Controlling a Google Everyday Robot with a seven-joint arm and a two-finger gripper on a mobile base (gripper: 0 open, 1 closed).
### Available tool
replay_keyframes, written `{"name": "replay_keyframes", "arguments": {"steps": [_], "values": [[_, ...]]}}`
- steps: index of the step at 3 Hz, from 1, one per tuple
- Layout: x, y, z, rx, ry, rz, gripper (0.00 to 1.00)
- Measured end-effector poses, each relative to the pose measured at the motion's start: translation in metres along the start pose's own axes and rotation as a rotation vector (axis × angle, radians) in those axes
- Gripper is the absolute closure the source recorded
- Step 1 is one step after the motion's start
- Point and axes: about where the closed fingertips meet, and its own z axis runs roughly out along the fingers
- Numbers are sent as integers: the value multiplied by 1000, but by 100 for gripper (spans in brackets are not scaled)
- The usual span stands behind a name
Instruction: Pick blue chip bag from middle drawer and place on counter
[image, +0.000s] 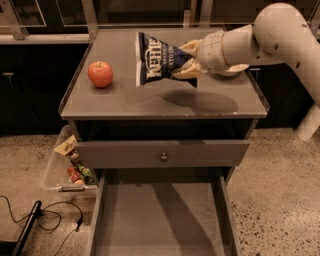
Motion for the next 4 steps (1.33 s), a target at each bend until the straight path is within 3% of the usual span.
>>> {"name": "replay_keyframes", "arguments": {"steps": [1, 2, 3, 4], "values": [[-2, -27, 17, -20, -34, -4, 100], [23, -24, 18, -89, 74, 47, 100], [61, -2, 5, -164, 210, 155, 100], [85, 19, 1, -225, 306, 220, 100]]}}
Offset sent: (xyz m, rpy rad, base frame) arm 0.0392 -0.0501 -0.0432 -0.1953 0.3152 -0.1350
